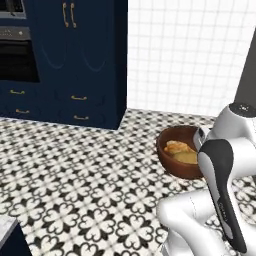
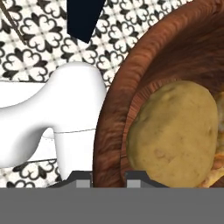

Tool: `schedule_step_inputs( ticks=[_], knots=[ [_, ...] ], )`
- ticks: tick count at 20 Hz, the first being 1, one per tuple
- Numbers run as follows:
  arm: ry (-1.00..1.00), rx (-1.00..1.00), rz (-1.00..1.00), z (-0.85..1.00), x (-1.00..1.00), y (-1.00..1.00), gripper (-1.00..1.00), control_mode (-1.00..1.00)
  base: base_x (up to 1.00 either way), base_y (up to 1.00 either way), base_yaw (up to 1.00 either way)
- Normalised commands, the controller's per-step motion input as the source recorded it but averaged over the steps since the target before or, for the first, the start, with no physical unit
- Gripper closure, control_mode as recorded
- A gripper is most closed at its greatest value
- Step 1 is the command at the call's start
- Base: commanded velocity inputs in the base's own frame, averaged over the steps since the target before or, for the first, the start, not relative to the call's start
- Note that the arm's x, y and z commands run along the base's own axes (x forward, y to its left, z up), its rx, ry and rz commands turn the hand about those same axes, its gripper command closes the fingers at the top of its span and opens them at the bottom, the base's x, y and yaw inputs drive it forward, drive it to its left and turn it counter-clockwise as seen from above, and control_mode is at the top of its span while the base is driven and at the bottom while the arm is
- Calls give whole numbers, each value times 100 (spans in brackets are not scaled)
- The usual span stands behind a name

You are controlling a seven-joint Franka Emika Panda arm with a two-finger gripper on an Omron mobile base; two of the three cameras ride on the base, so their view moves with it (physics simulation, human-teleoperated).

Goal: Pick the chicken drumstick and potato from their plates and place them in the bowl. Then put the bowl in the fridge.

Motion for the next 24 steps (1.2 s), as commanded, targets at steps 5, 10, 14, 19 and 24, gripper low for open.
schedule_step_inputs(
  ticks=[5,10,14,19,24],
  knots=[
    [0,0,0,0,0,0,100,100,100,0,43],
    [0,0,0,0,0,0,100,100,100,0,53],
    [0,0,0,0,0,0,100,100,100,0,65],
    [0,0,0,0,0,0,100,100,100,0,66],
    [0,0,0,0,0,0,100,100,100,0,66]
  ],
)
